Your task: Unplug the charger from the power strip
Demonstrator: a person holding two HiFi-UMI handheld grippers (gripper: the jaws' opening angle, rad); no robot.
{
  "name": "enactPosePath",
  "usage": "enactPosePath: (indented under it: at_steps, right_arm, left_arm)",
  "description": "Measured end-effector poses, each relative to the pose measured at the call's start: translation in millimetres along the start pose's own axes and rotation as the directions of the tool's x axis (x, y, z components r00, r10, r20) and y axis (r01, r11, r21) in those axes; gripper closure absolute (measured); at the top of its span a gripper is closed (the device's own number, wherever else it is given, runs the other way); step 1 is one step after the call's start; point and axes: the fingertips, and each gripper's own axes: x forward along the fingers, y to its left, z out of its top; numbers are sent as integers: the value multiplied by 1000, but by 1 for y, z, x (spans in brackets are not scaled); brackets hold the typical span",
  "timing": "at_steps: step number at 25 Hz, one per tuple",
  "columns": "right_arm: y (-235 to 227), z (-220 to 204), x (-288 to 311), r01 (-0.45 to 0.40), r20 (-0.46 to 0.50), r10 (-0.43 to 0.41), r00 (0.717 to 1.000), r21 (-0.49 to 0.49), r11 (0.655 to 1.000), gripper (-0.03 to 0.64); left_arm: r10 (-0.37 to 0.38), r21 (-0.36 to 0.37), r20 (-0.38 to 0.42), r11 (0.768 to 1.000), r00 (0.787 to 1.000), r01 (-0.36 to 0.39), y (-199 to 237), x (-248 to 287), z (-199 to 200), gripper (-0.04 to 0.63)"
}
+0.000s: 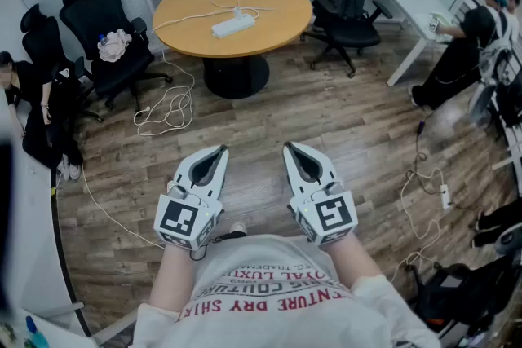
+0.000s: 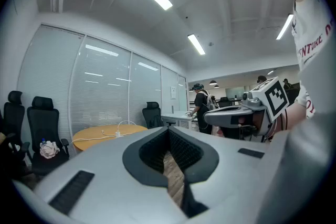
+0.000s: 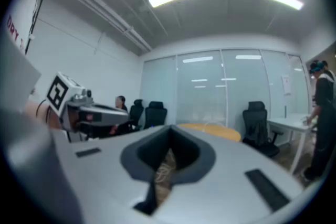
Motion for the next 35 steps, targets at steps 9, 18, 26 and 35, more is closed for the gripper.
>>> enactPosePath:
  at_steps: [9,18,26,35]
  right_arm:
    - [4,-3,20,-9,-21,8,1000,-1,1000,591]
    - [12,-16,64,42,-65,-39,997,46,998,591]
    - [6,-23,114,77,-98,-69,993,87,993,591]
    - [-36,-37,176,-3,-114,12,993,82,997,591]
  left_arm:
    - [-8,-12,-8,1000,1000,8,17,6,-4,566]
    - [-27,-45,-12,999,1000,26,64,7,-19,566]
    - [-19,-78,-30,997,999,16,121,20,-34,566]
    - [56,-83,-47,995,997,-60,157,68,-43,565]
